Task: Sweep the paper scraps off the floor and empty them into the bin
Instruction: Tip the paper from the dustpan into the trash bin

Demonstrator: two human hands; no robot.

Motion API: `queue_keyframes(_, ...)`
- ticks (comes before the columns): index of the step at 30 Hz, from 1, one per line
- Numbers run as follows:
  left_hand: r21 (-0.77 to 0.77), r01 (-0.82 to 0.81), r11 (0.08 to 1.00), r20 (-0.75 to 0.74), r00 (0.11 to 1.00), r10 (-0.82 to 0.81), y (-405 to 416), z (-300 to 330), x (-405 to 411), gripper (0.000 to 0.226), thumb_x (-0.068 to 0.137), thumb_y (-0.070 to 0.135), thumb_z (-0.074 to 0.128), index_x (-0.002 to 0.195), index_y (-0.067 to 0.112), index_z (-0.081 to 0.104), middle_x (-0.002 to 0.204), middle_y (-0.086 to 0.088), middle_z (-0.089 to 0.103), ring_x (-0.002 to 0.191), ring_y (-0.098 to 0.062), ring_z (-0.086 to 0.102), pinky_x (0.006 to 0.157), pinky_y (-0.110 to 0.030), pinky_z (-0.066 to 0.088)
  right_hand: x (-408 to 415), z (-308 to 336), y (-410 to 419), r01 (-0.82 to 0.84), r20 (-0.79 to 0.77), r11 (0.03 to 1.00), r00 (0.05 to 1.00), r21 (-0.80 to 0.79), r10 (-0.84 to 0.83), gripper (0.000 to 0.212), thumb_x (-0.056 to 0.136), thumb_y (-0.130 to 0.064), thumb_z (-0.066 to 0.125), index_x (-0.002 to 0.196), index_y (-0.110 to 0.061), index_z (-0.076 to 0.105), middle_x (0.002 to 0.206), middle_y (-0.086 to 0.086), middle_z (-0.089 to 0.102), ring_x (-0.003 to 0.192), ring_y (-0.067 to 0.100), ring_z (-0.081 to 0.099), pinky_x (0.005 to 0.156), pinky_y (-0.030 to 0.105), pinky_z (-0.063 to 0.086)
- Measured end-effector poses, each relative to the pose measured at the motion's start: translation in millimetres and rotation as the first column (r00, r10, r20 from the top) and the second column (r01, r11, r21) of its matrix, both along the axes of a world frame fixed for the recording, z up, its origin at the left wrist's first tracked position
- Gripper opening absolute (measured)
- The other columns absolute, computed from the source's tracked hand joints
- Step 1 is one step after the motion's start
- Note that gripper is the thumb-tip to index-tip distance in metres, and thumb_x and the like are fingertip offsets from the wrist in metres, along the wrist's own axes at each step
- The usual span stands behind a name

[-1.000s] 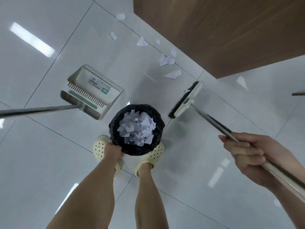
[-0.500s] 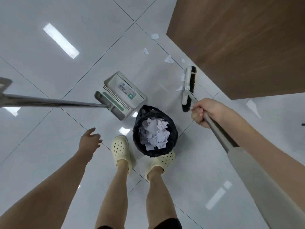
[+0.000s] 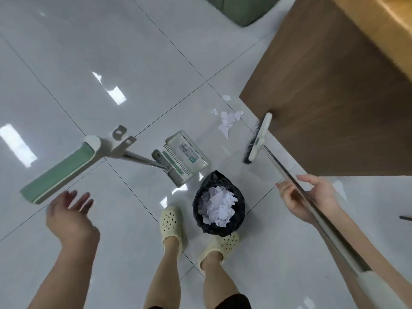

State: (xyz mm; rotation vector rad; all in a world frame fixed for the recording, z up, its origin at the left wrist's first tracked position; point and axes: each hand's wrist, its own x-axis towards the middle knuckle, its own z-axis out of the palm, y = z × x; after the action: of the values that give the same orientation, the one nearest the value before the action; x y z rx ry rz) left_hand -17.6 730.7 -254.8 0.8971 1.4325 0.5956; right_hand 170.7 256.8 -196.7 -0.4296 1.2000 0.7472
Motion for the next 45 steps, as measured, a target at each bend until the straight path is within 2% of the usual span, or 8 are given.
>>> queue_keyframes(5,-0.1,0.358,0.928,0.273,0.907,-0.321,128,84,-28,0.047,0.112,0.021,0.038,0.15,-0.006,0.041,0.156,-0.033,0.034,0.128,-0.042,0.058,0.101,-0.058,0.05,-50,66,17,-0.083,-0.036,0.993,0.996,0.084,0.086,0.067,0.037,0.02,0.082,0.094,-0.005,0.056,0.062,-0.007,0.048,0.04,0.006,0.051,0.037,0.02,0.047)
queue_keyframes(7,0.042,0.678,0.734,0.404,0.66,-0.633,120,141,9,0.057,0.113,0.035,0.032,0.147,-0.01,0.041,0.148,-0.037,0.042,0.12,-0.046,0.062,0.094,-0.057,0.053,-52,79,23,-0.098,-0.041,0.994,0.994,0.037,0.1,0.067,0.038,0.02,0.084,0.089,-0.01,0.053,0.059,-0.008,0.043,0.038,0.004,0.048,0.037,0.019,0.047)
queue_keyframes(10,0.084,0.992,0.095,-0.278,0.114,-0.954,41,229,76,0.054,0.091,0.069,0.056,0.122,0.026,0.069,0.12,0.009,0.072,0.108,-0.014,0.068,0.094,-0.038,0.053,-49,108,37,-0.064,-0.064,0.997,0.996,-0.029,0.062,0.047,0.061,0.011,0.074,0.091,-0.011,0.046,0.057,-0.004,0.041,0.038,0.005,0.044,0.039,0.018,0.047)
queue_keyframes(15,-0.195,0.943,-0.269,-0.726,-0.323,-0.607,-34,233,116,0.06,0.087,0.052,0.073,0.129,0.014,0.053,0.121,-0.007,0.064,0.103,-0.03,0.059,0.082,-0.038,0.047,-55,171,65,-0.082,-0.064,0.988,0.995,-0.129,0.074,0.023,0.075,0.003,0.057,0.093,-0.006,0.045,0.07,0.01,0.048,0.036,0.008,0.046,0.035,0.016,0.044)
queue_keyframes(19,-0.118,0.952,-0.284,-0.815,-0.256,-0.52,-31,207,109,0.026,0.096,0.021,0.06,0.117,0.01,0.049,0.101,-0.017,0.063,0.08,-0.034,0.054,0.066,-0.036,0.042,-60,193,70,-0.108,-0.014,0.972,0.994,-0.21,0.108,0.024,0.088,0.006,0.042,0.082,-0.015,0.035,0.066,0.001,0.036,0.034,0.007,0.038,0.033,0.014,0.039)
queue_keyframes(30,-0.027,0.976,-0.217,-0.76,-0.161,-0.63,-48,195,105,0.034,0.097,0.047,0.059,0.13,0.037,0.059,0.102,-0.001,0.071,0.09,-0.029,0.067,0.075,-0.036,0.056,-28,176,106,-0.408,0.015,0.779,0.882,-0.477,0.471,0.009,0.098,-0.007,0.047,0.09,-0.005,0.044,0.076,0.01,0.046,0.035,0.01,0.041,0.033,0.014,0.04)
queue_keyframes(41,0.046,0.994,-0.101,-0.699,-0.04,-0.714,-83,182,198,0.017,0.096,0.035,0.059,0.109,0.025,0.063,0.098,-0.002,0.068,0.089,-0.031,0.066,0.071,-0.036,0.054,-43,97,134,-0.751,-0.188,0.511,0.622,-0.418,0.76,0.022,0.103,-0.016,0.04,0.085,-0.008,0.048,0.056,0.005,0.04,0.033,0.011,0.033,0.032,0.017,0.03)
queue_keyframes(45,0.05,0.995,-0.088,-0.68,-0.031,-0.733,-97,185,216,0.014,0.097,0.03,0.058,0.107,0.021,0.062,0.099,-0.003,0.068,0.091,-0.031,0.064,0.069,-0.034,0.047,-66,140,102,-0.736,-0.204,0.591,0.667,-0.329,0.717,0.017,0.098,-0.02,0.055,0.086,-0.011,0.048,0.055,0.005,0.042,0.035,0.009,0.031,0.031,0.013,0.025)
